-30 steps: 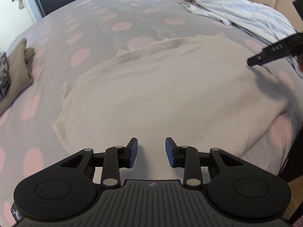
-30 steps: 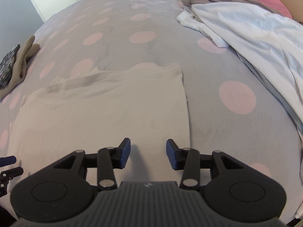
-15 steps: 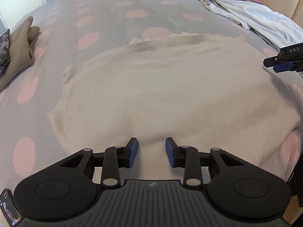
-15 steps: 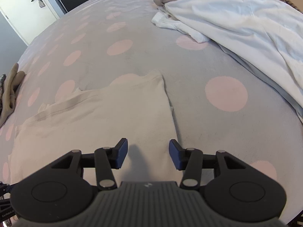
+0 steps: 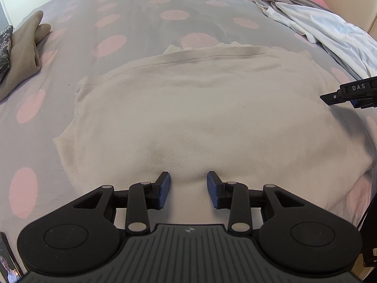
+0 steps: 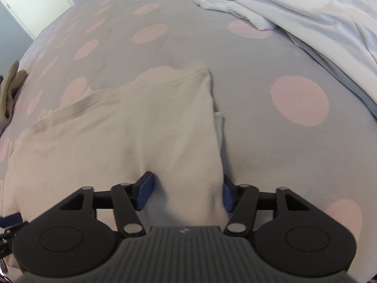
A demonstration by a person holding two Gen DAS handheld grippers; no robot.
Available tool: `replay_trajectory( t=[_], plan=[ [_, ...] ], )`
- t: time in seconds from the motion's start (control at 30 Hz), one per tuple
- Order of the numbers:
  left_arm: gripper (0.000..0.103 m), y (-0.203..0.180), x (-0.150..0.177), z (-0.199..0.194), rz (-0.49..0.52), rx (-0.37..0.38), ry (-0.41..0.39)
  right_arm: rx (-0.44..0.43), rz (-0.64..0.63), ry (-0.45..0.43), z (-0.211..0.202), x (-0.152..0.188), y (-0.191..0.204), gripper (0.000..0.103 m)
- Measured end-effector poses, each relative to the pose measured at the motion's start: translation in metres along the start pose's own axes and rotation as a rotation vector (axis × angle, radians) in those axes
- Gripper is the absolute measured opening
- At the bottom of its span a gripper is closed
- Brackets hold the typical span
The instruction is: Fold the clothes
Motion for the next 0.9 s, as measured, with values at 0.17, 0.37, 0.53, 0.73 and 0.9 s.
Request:
replay_trajectory(
  t=[0.17, 0.37, 0.53, 0.73, 0.9],
  plan=[
    [0.033, 0.0, 0.0, 0.0, -0.007, 0.001, -0.005, -0.026, -0.037, -0.008, -0.004, 0.0, 0.011, 0.022],
    [0.033, 0.003, -0.001, -0.004, -0.036, 0.013, -0.011, -0.061, 0.002, -0.033, -0.025, -0.011, 0.019, 0.02],
    [0.033, 0.01, -0.001, -0.011, -0.06, 0.024, -0.007, -0.136, 0.021, -0.043, -0.056, -0.02, 0.046, 0.02],
    [0.033, 0.029, -0.01, -0.025, -0.093, 0.062, 0.034, -0.201, -0.061, -0.045, -0.086, -0.032, 0.102, 0.02],
    [0.033, 0.04, -0.029, -0.045, 0.015, 0.06, 0.042, -0.267, -0.074, -0.044, -0.095, -0.037, 0.153, 0.02]
  ],
)
Point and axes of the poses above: each gripper's, at about its wrist camera, not at the fingertips, and z roughly the way its jaws point, y to its left, x to its underside, the point moved 9 cm from there along z, roughly the way its jaws point, and after that the axes turned 11 degrees about -y, right-handed, at the moved point
